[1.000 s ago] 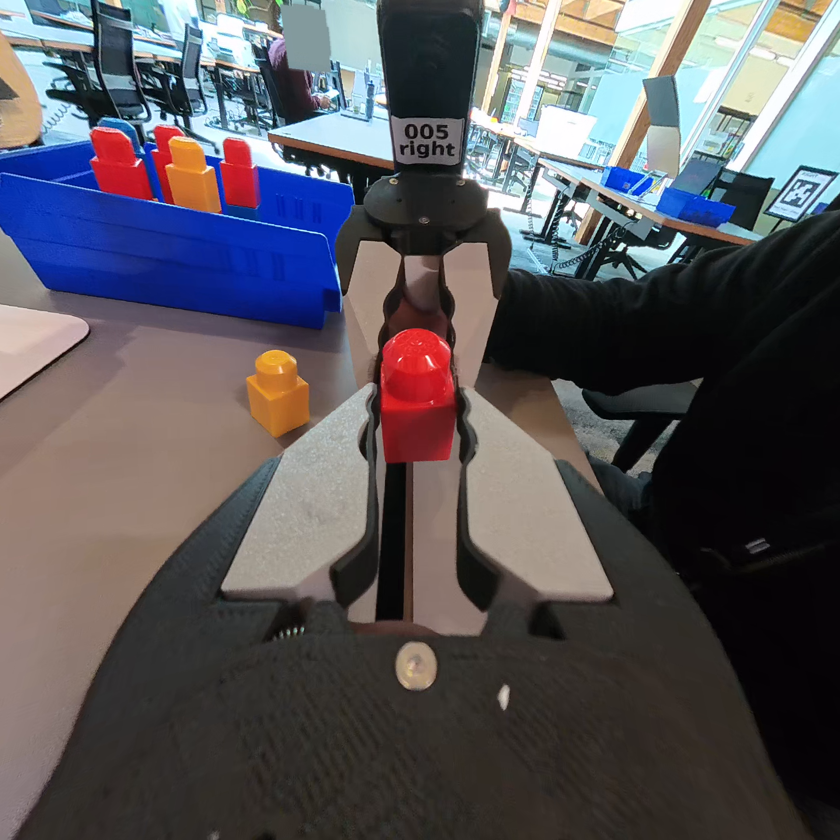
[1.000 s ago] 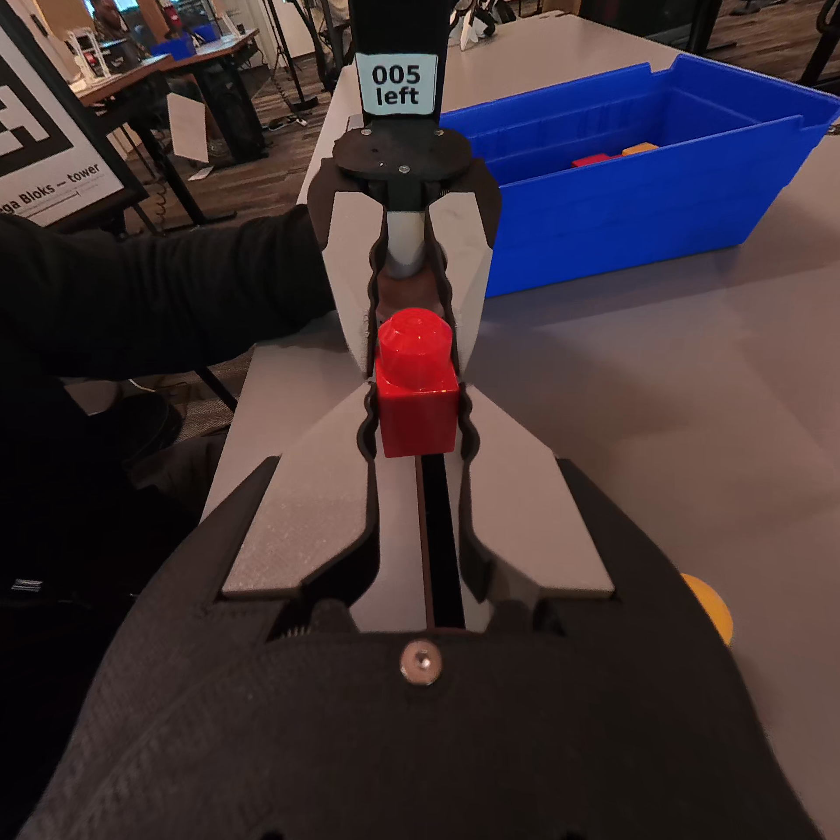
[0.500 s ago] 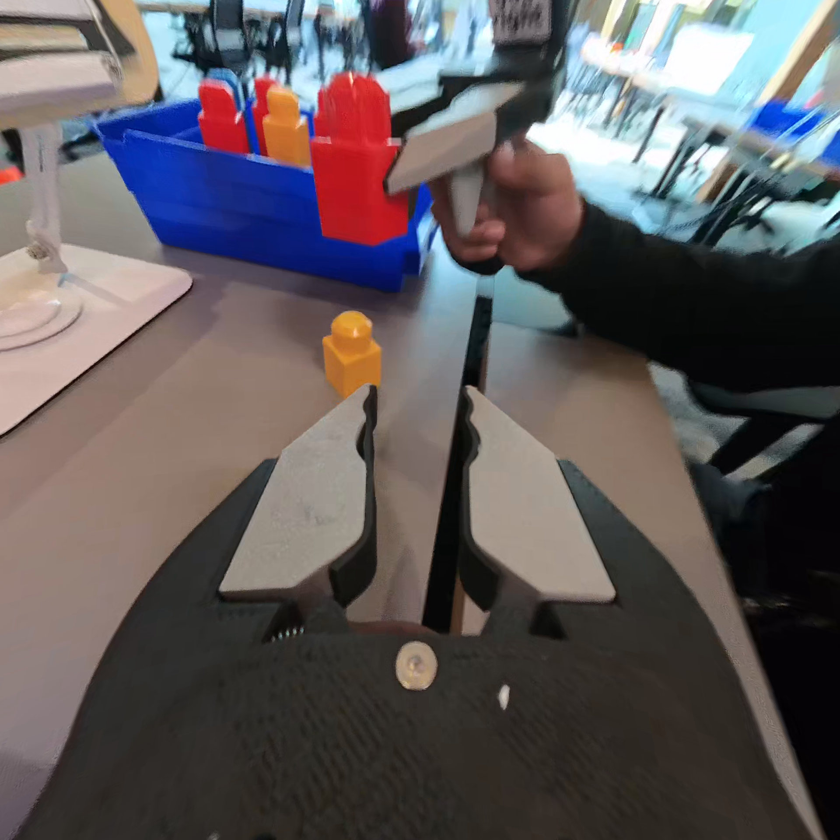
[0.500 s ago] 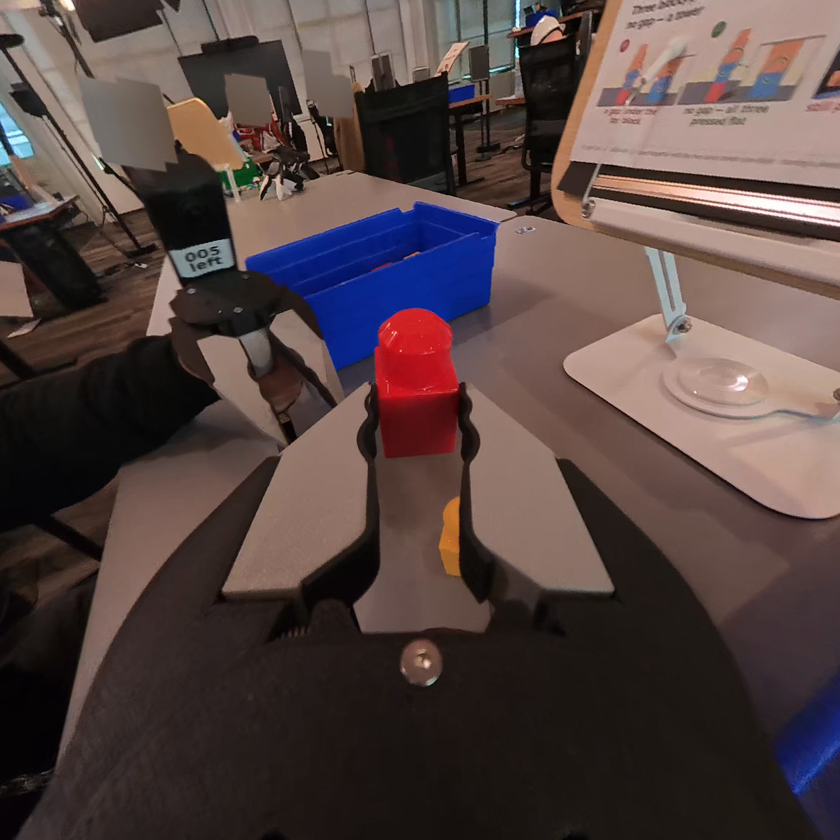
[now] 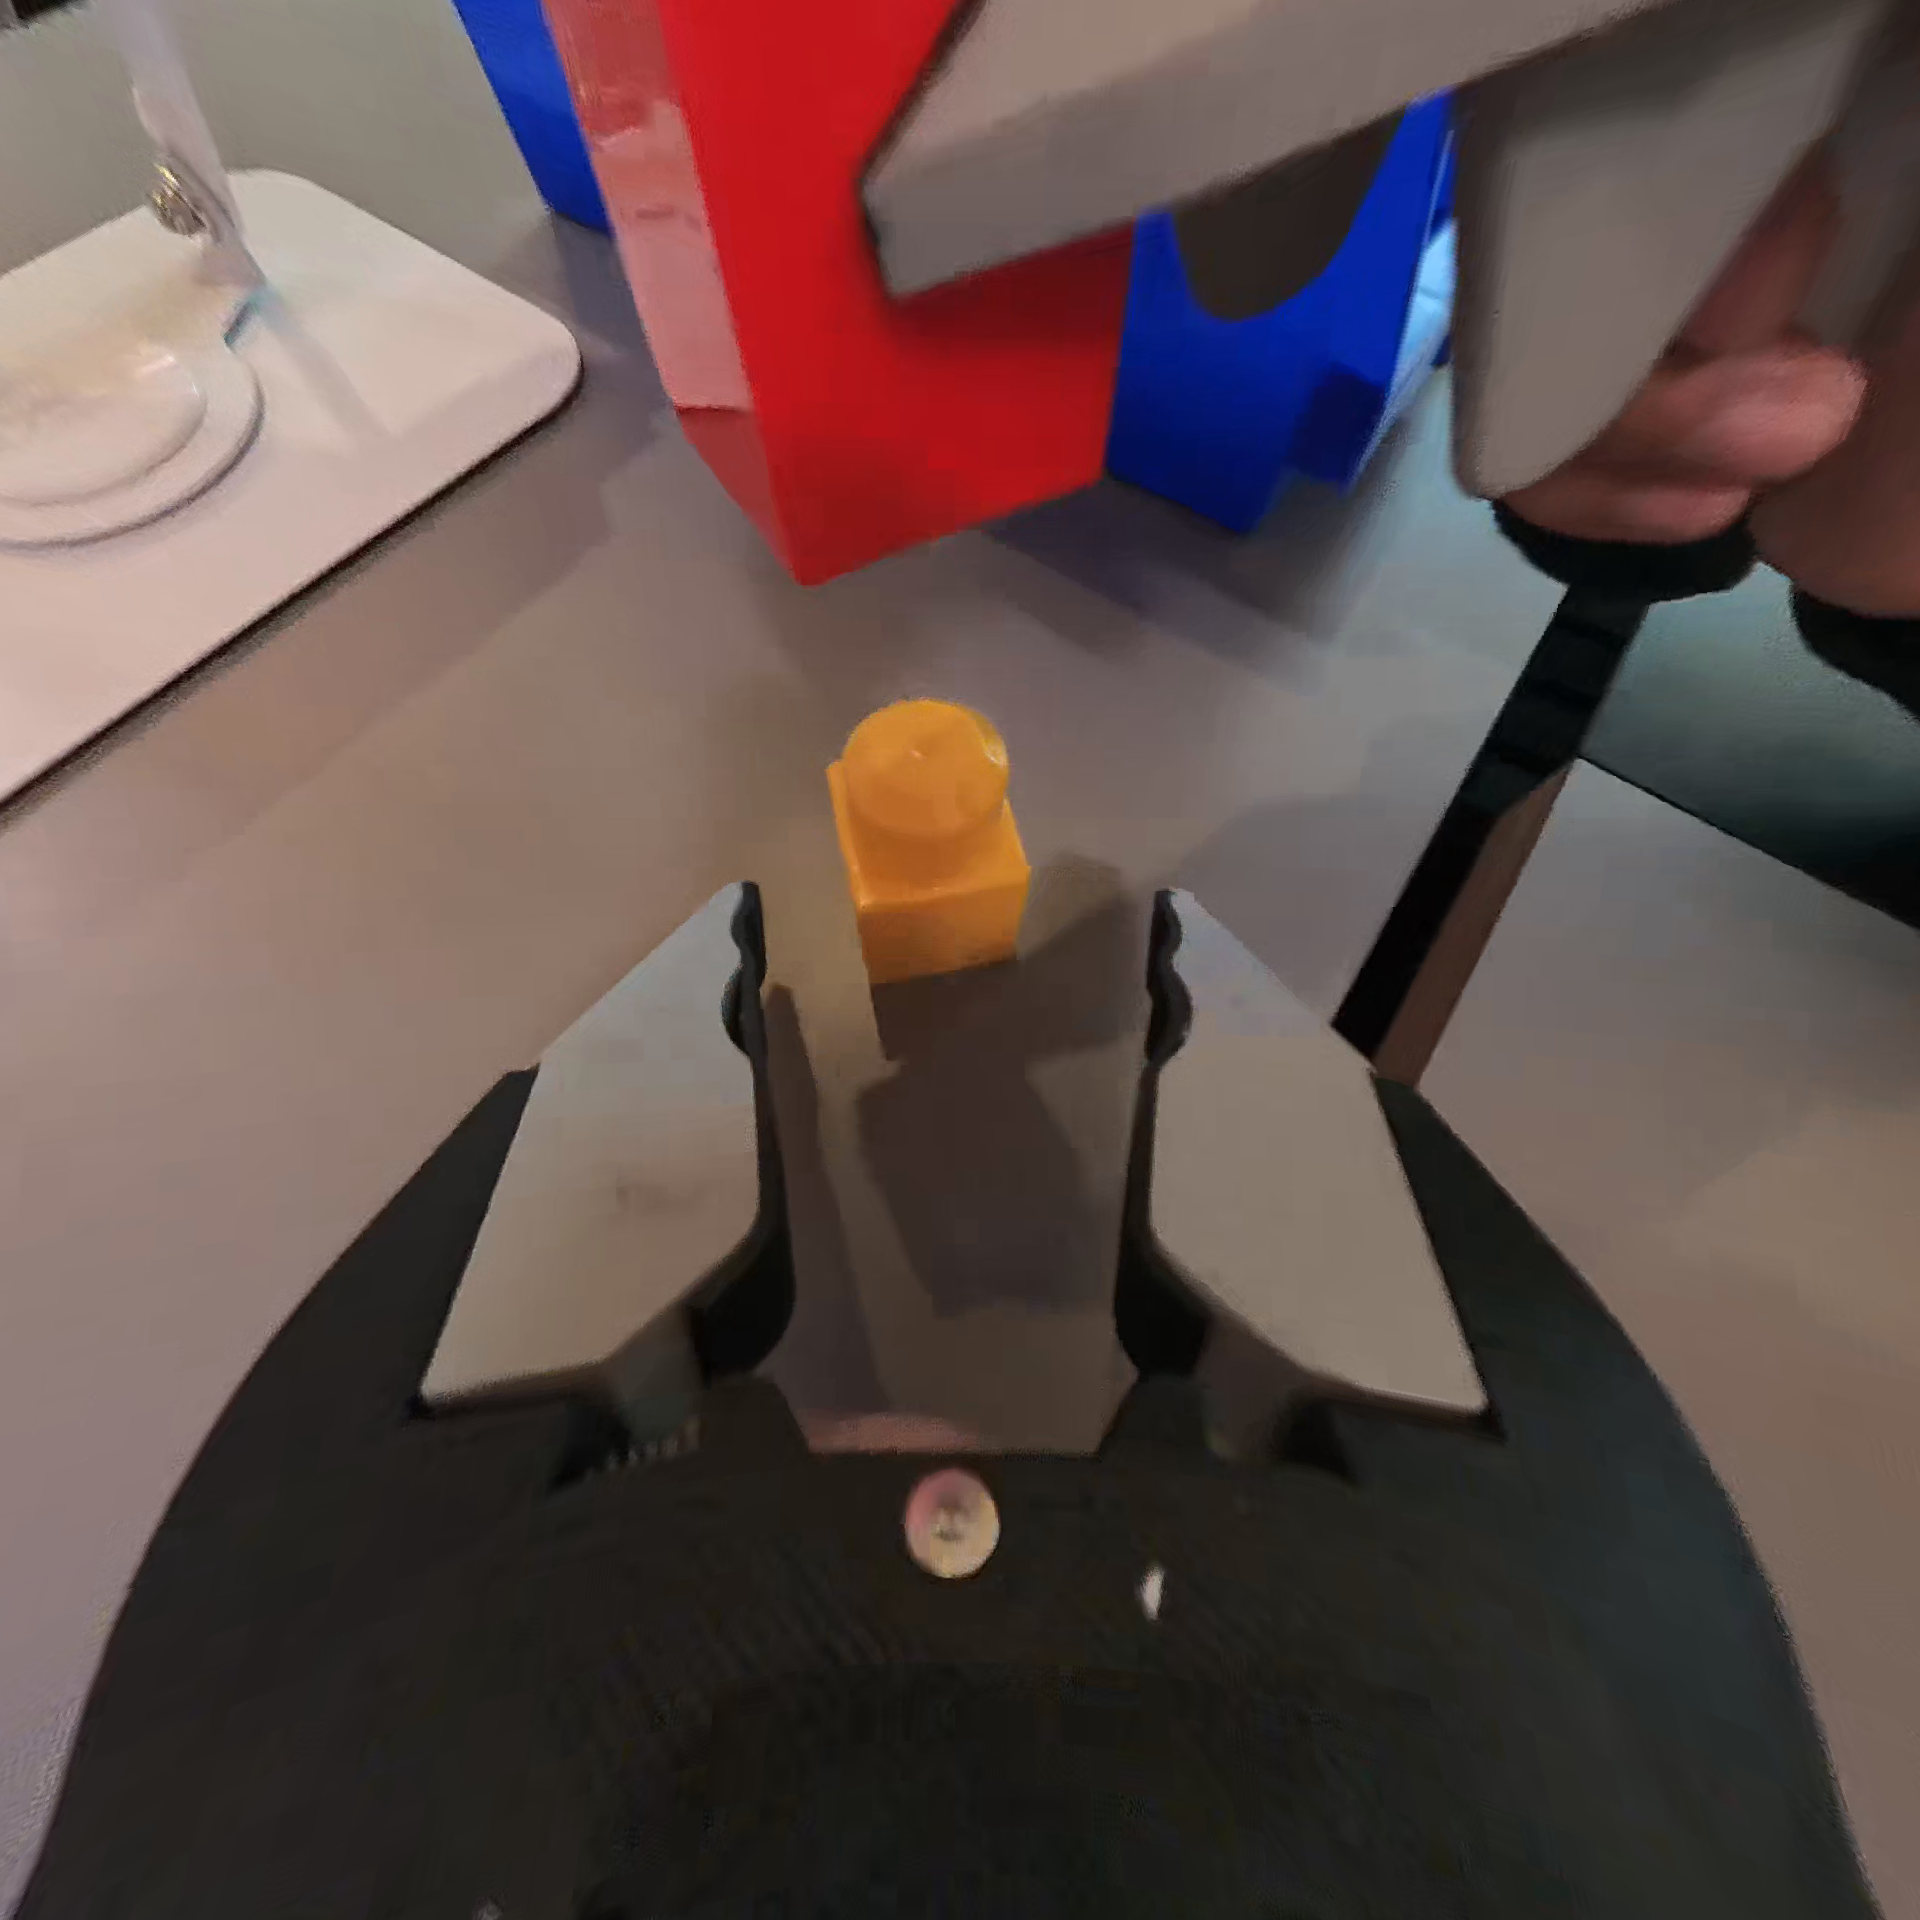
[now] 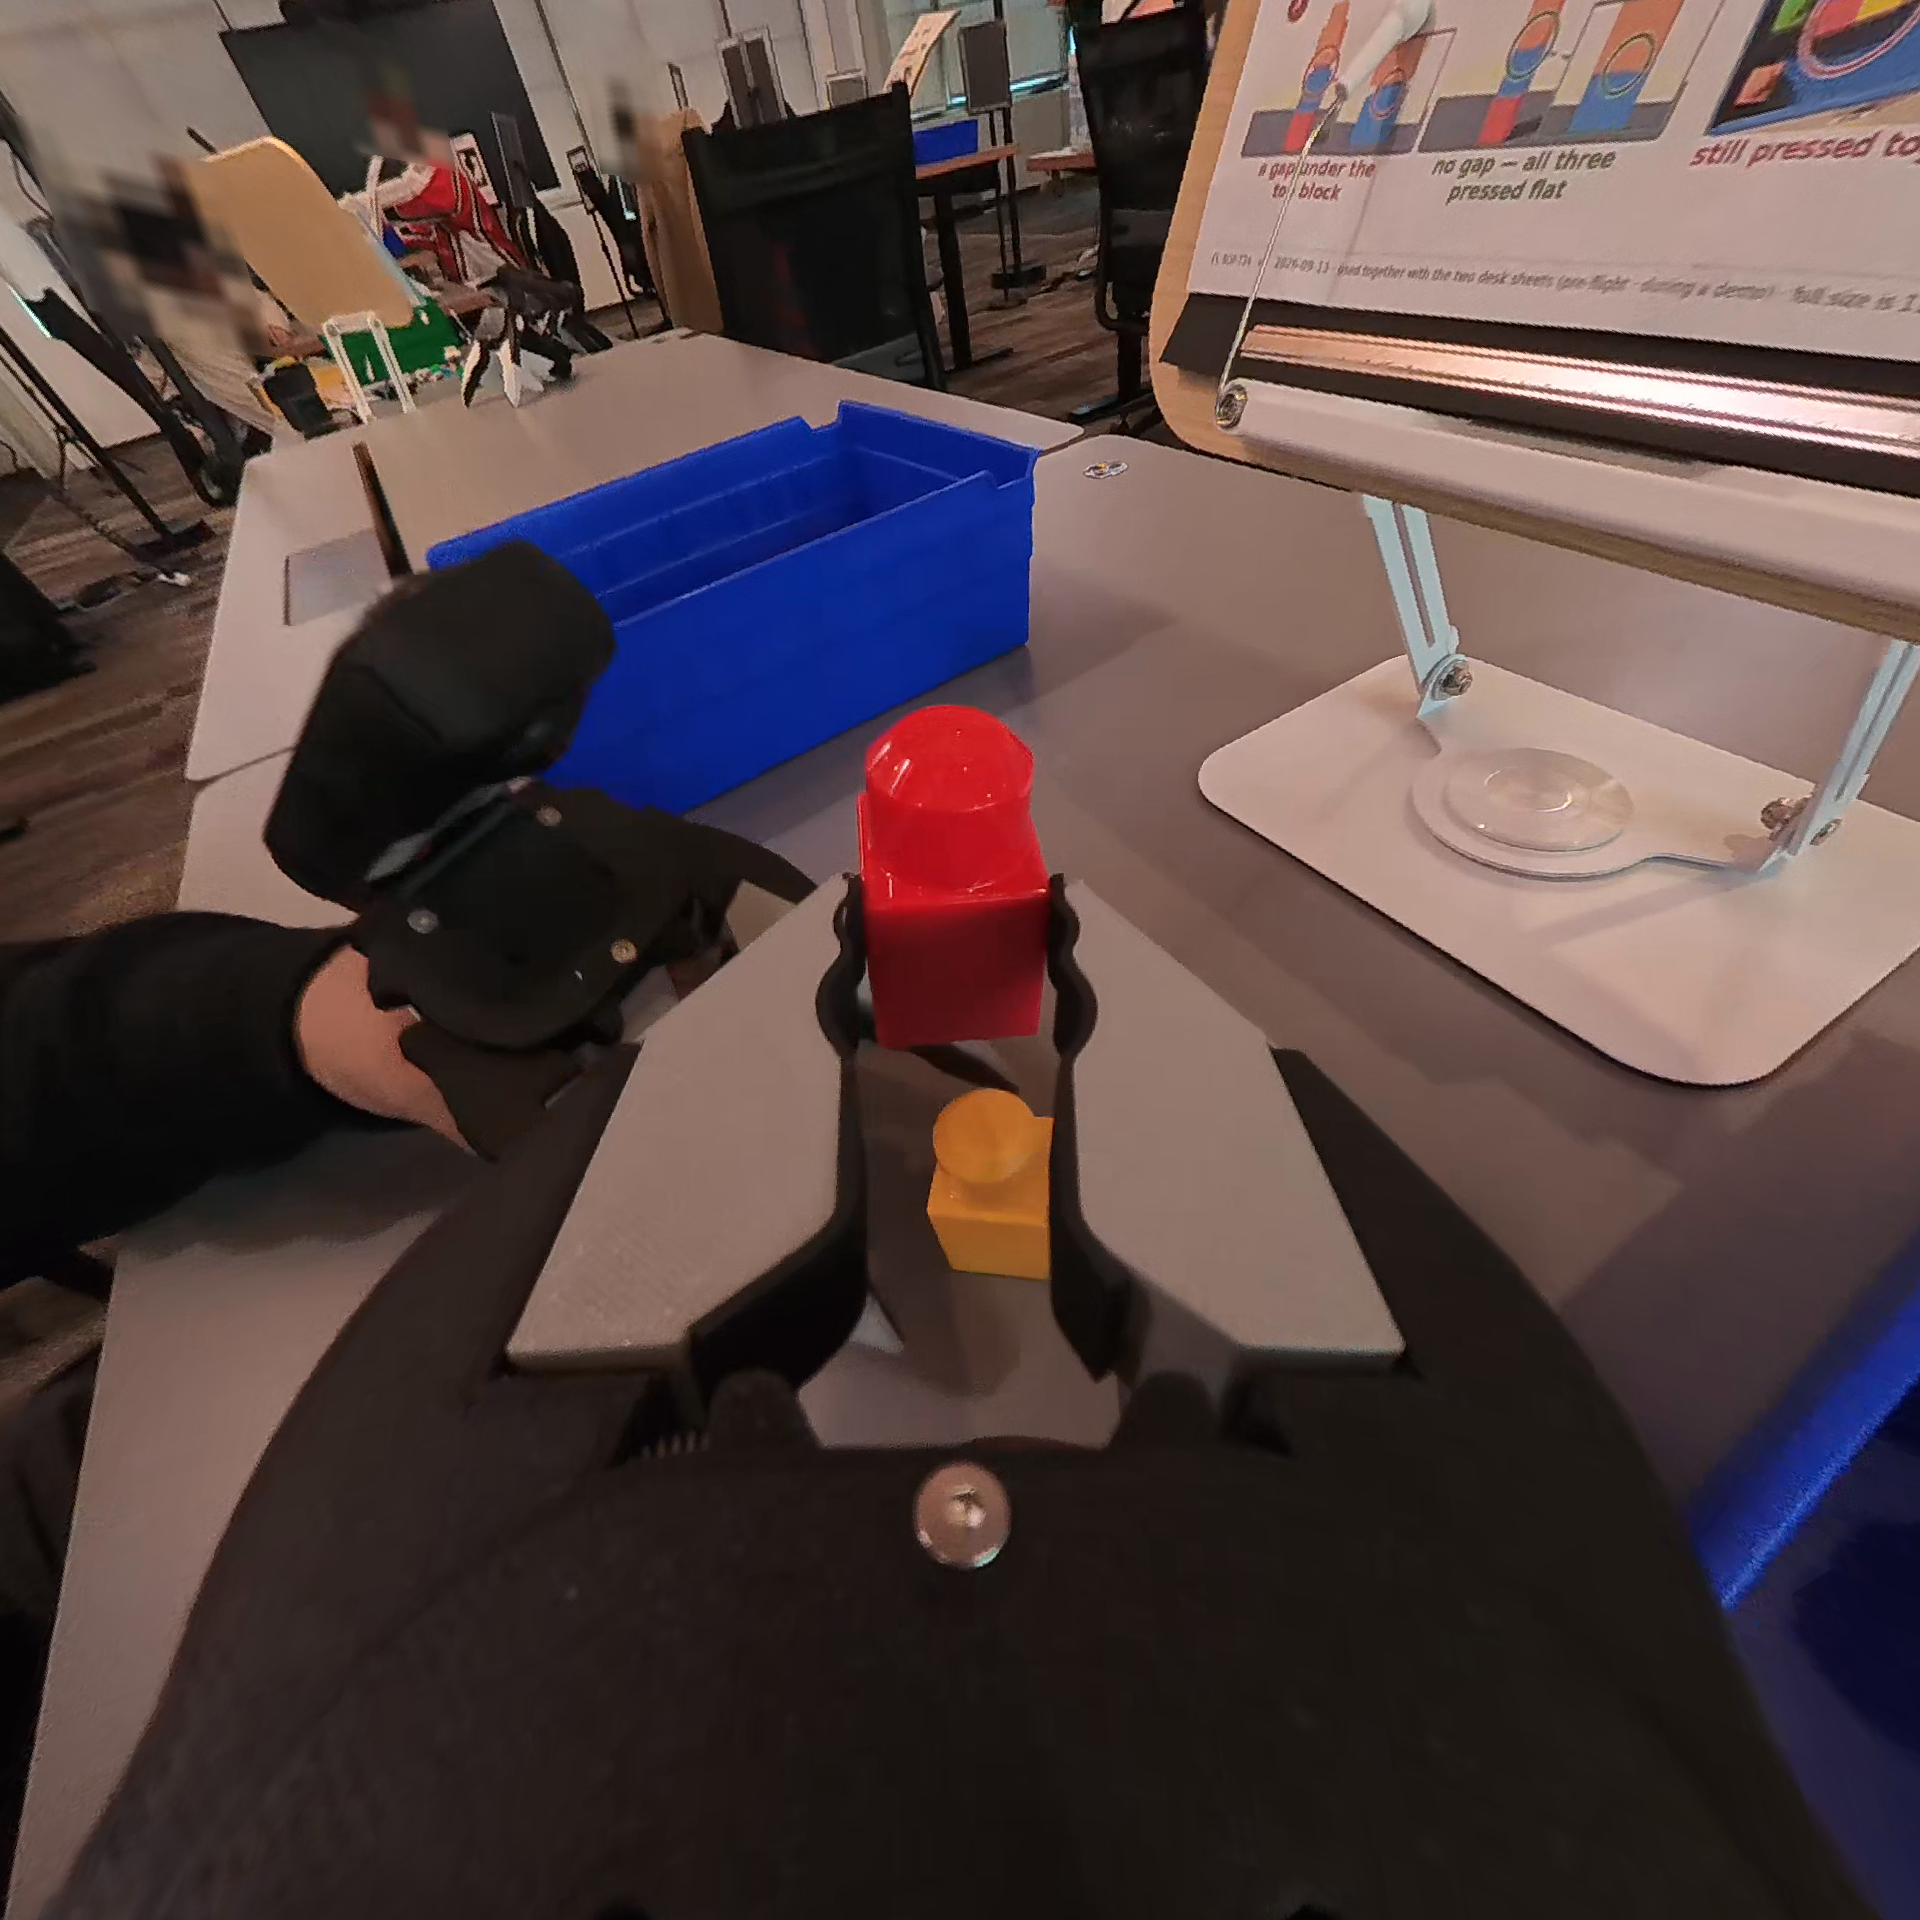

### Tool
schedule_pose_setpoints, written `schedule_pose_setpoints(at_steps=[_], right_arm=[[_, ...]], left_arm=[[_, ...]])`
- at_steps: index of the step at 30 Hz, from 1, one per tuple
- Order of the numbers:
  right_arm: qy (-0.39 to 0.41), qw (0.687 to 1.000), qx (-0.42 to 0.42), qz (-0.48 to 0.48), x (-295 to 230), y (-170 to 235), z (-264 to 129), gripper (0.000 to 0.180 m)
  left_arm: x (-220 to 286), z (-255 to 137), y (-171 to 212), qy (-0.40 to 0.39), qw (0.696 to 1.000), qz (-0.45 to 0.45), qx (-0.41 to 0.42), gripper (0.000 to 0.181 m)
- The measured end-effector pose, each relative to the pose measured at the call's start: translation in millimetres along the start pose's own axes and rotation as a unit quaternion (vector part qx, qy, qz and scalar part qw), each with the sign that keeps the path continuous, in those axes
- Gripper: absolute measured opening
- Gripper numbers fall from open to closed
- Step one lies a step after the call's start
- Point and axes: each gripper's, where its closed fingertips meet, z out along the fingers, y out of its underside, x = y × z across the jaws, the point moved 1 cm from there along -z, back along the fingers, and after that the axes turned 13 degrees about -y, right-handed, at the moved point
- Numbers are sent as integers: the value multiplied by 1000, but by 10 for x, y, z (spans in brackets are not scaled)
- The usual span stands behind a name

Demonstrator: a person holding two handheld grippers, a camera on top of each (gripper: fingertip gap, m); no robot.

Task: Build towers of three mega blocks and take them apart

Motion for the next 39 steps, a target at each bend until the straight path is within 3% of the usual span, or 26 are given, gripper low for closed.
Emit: schedule_pose_setpoints(at_steps=[3, 7, 12, 17, 20, 33, 39], right_arm=[[0, 1000, 11, 9, 32, -26, -40, 32], [-6, 1000, 20, 18, 50, -42, -70, 32], [-60, 998, -5, 36, -41, 59, 12, 32], [-129, 991, -27, 38, -233, 150, 125, 32], [-138, 989, -45, 18, -288, 236, 212, 32], [-138, 981, -139, -6, -305, 584, 334, 32], [-121, 984, -132, 13, -230, 622, 382, 32]], left_arm=[[43, 108, 24, -15, 1000, 4, -19, 75], [23, 188, -29, -30, 999, 10, -18, 35], [103, 103, 32, 52, 998, 39, -22, 35], [-116, -121, 156, 106, 994, 16, -22, 35], [-31, -323, 69, 177, 984, -12, 3, 35], [-10, -312, 188, 159, 987, 37, -14, 35], [-87, -254, 222, 139, 989, 36, -17, 35]])
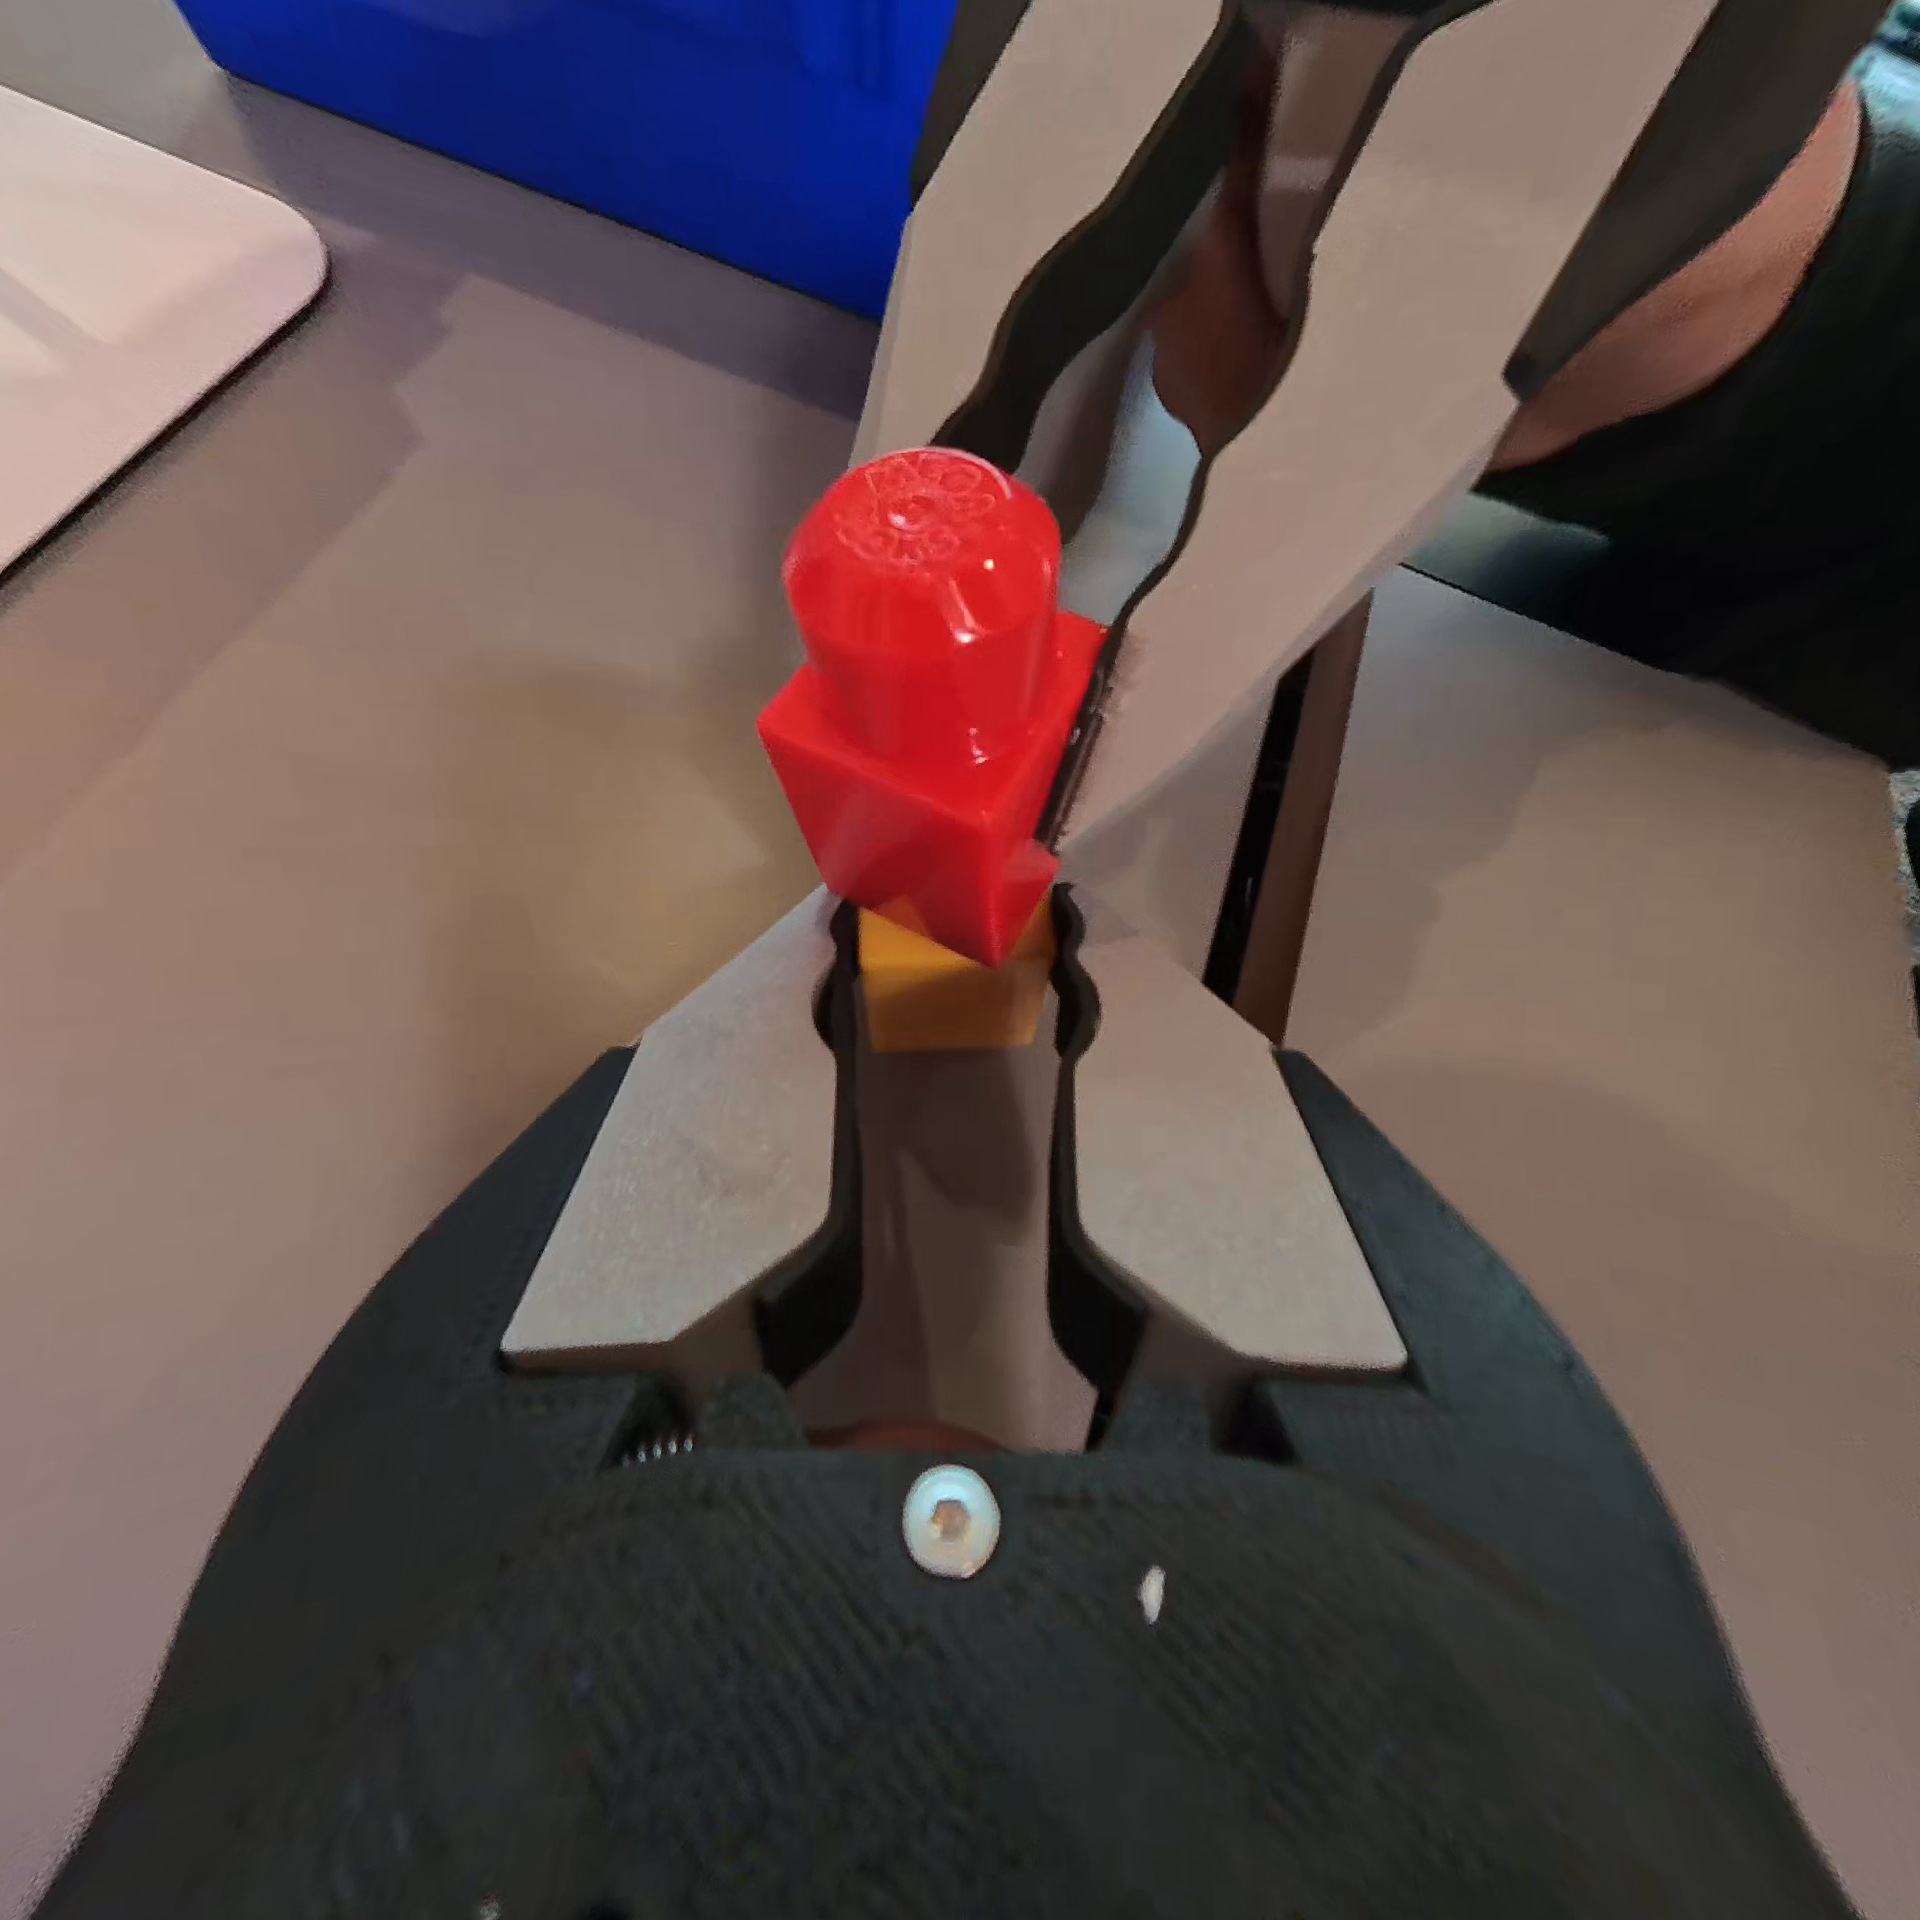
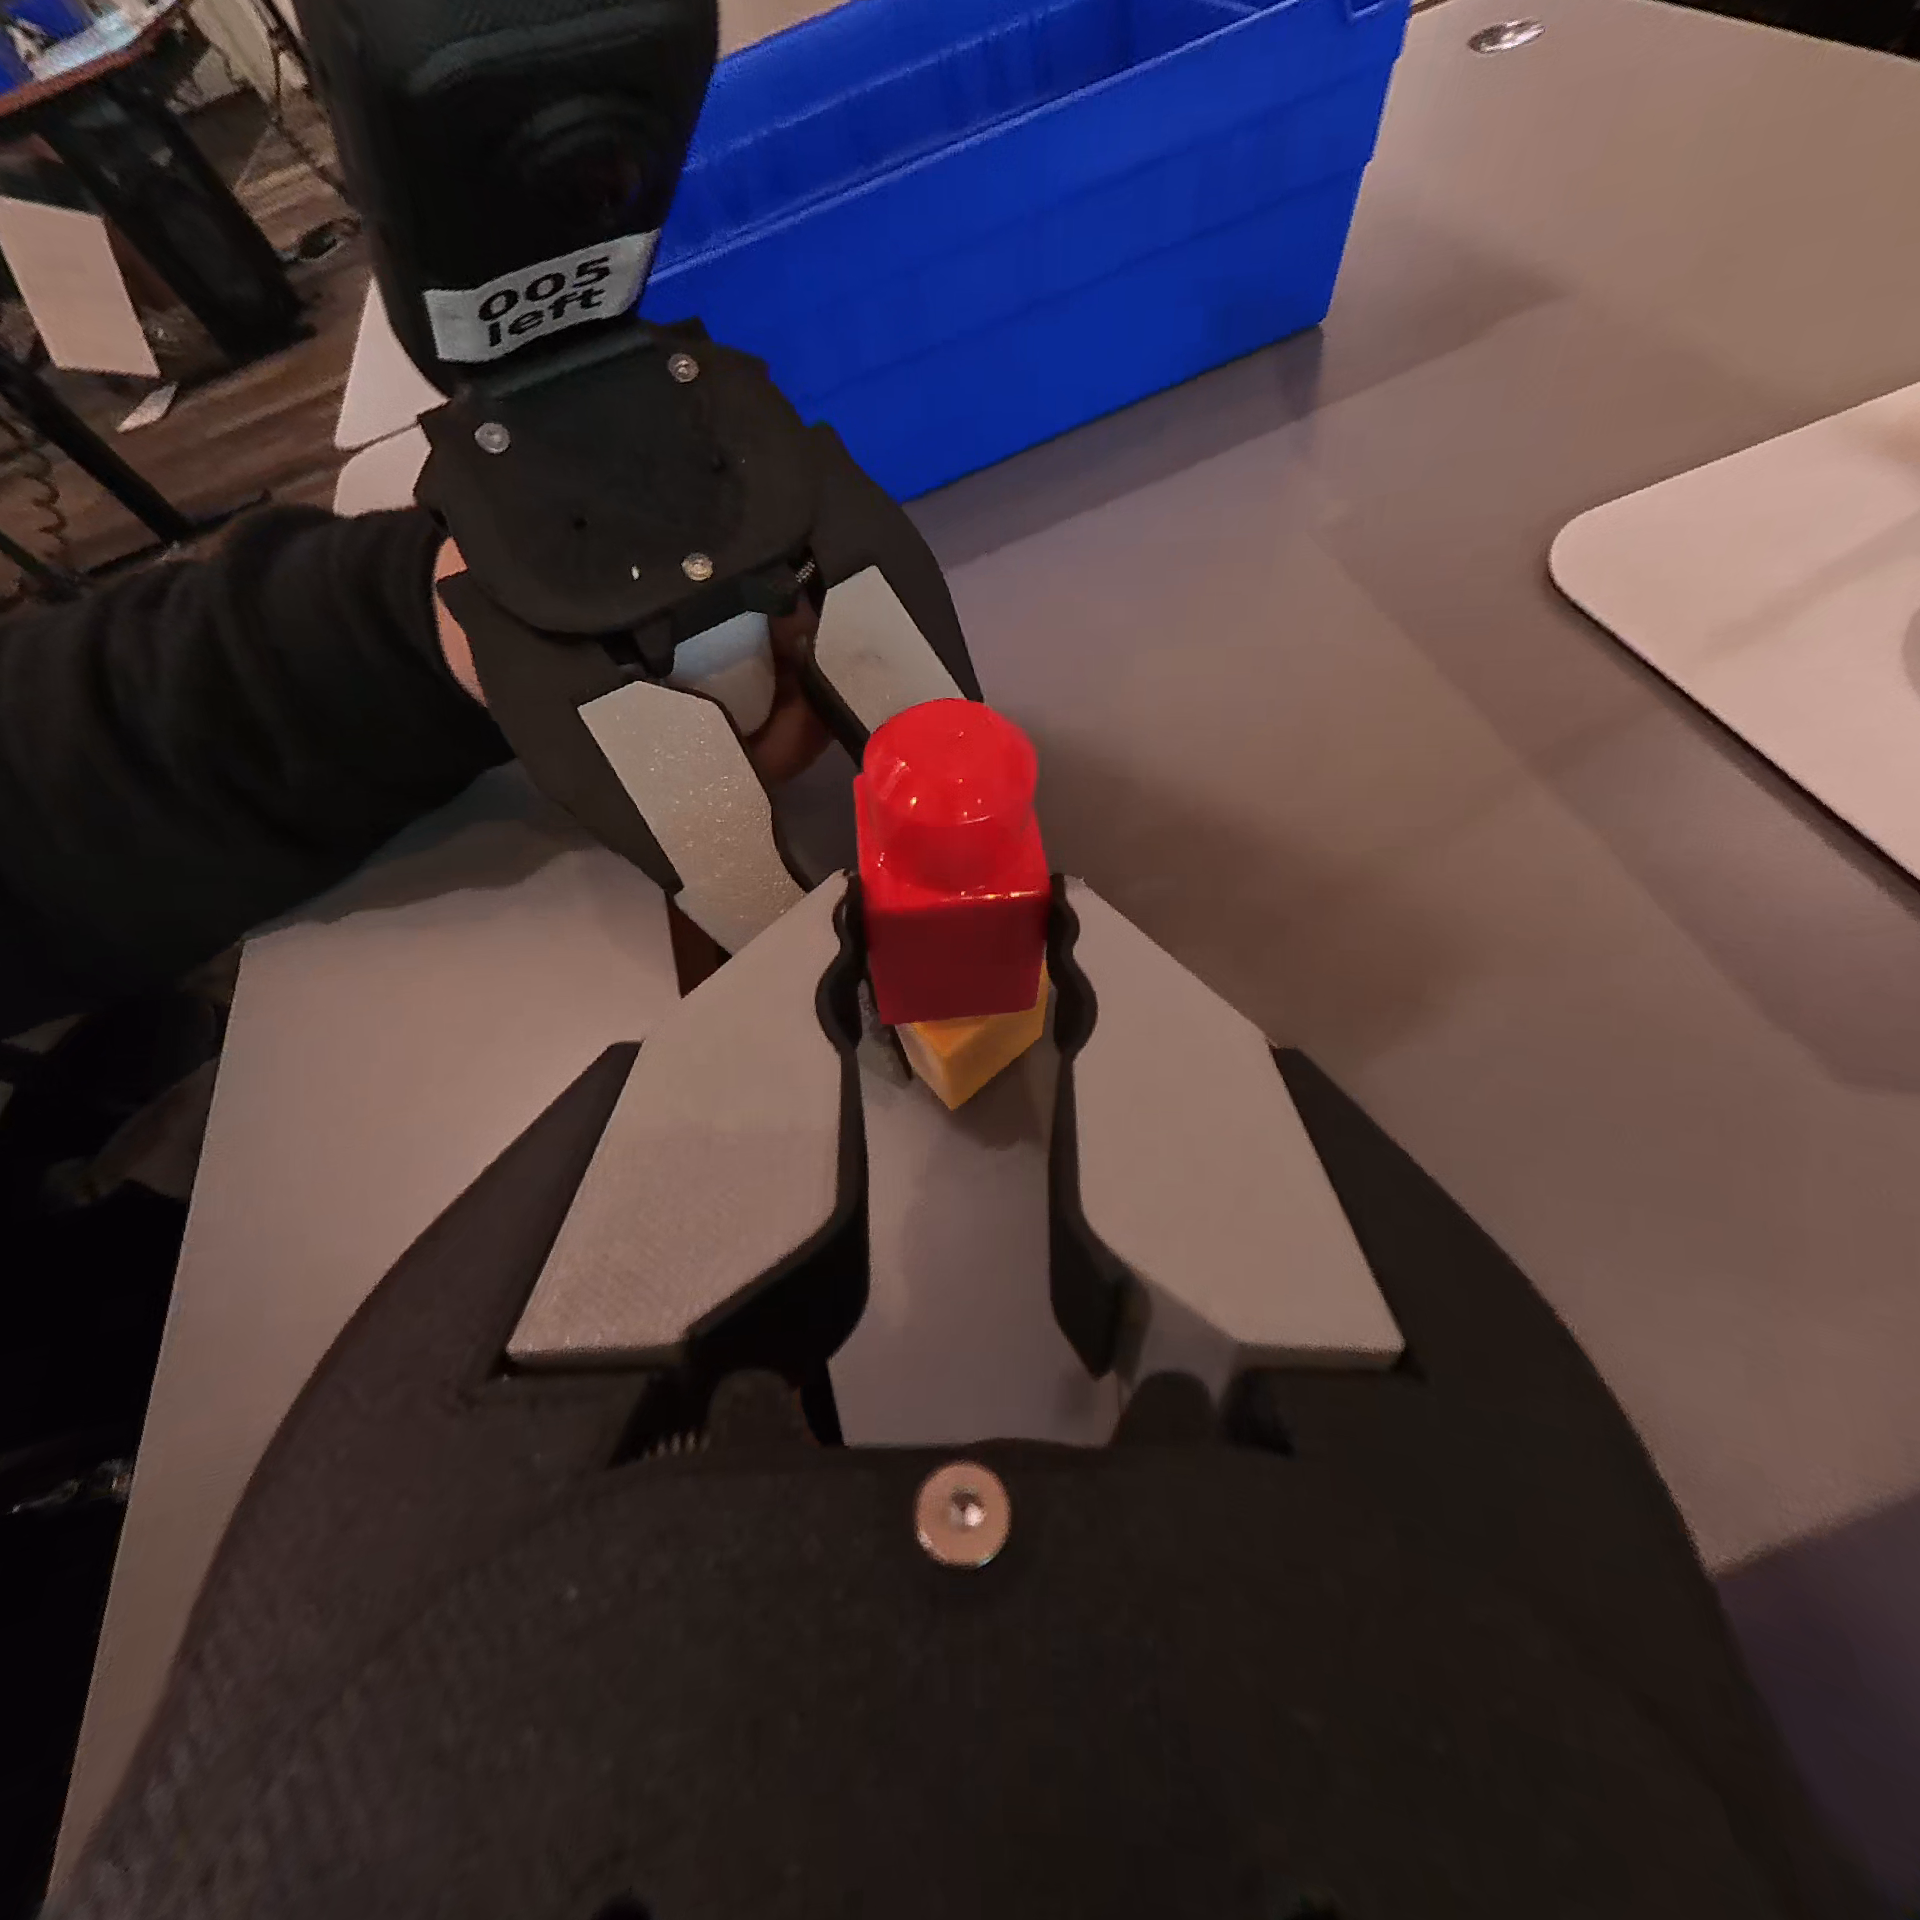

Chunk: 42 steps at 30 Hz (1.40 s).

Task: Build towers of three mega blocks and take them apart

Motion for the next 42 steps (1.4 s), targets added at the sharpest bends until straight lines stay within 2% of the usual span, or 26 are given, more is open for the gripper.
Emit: schedule_pose_setpoints(at_steps=[4, 6, 11, 16, 19, 23, 27, 35, 42], right_arm=[[47, 999, 20, 15, 112, -49, -42, 32], [33, 999, 22, 15, 85, -53, -48, 32], [-56, 996, 73, -8, -208, -265, -151, 32], [-123, 988, 97, 1, -393, -348, -196, 32], [-113, 990, 81, 12, -339, -285, -153, 32], [-74, 995, 59, 22, -205, -197, -112, 32], [-73, 995, 68, 23, -206, -232, -155, 32], [-86, 992, 88, 38, -193, -260, -180, 32], [-65, 994, 74, 38, -102, -186, -125, 32]], left_arm=[[-151, -16, -108, -52, 998, -34, 23, 34], [-126, -23, -111, -55, 998, -28, 19, 35], [148, -270, -316, 95, 988, -84, 82, 34], [327, -446, -395, 174, 974, -97, 104, 34], [301, -391, -331, 169, 976, -98, 90, 34], [163, -240, -253, 101, 989, -75, 74, 34], [155, -231, -301, 66, 993, -63, 74, 34], [153, -257, -356, 85, 988, -86, 98, 34], [94, -171, -240, 52, 994, -54, 79, 39]])
